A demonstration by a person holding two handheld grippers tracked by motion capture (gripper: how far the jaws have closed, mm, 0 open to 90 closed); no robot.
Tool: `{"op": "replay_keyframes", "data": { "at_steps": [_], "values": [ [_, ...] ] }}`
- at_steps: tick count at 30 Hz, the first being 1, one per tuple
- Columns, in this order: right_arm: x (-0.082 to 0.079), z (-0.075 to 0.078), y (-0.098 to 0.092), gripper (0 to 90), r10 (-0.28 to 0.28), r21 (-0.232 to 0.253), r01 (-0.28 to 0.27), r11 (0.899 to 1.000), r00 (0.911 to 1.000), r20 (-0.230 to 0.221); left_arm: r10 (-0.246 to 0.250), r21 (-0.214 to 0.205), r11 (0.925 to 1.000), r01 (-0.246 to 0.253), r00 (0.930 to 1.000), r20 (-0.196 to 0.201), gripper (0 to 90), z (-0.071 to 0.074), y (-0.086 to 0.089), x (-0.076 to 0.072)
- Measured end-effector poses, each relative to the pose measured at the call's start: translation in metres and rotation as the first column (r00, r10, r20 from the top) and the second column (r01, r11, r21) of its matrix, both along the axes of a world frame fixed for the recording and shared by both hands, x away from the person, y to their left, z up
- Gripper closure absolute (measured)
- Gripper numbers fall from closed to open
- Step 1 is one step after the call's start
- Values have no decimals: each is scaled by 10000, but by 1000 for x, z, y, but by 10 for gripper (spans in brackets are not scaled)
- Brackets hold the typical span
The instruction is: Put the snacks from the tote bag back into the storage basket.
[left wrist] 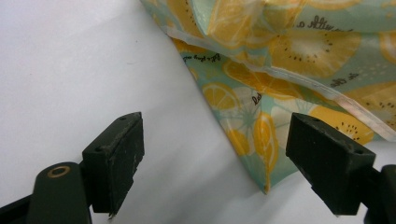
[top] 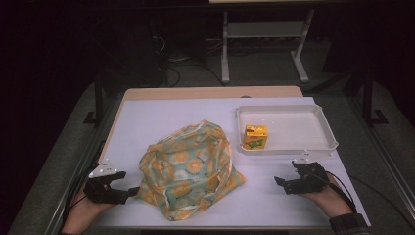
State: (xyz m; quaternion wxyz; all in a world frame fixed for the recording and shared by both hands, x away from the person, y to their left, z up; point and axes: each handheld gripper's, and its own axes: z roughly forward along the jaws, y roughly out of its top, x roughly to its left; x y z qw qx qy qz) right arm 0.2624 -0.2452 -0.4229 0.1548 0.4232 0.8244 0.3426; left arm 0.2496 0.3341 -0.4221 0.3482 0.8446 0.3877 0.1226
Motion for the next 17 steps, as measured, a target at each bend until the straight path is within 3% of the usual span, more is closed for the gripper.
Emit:
{"op": "replay_keyframes", "data": {
  "at_steps": [5, 17],
  "values": [
    [-7, -4, -3, 133, 47, -32, -47, 10000, 10000, 15, 12, 15, 10000, -12, 10000, -15, 191, -1, 0, -1],
    [-6, -6, -3, 116, 84, -134, -82, 9999, 9999, 100, 15, 58, 10000, -14, 10000, -71, 192, -2, 0, -1]
  ]
}}
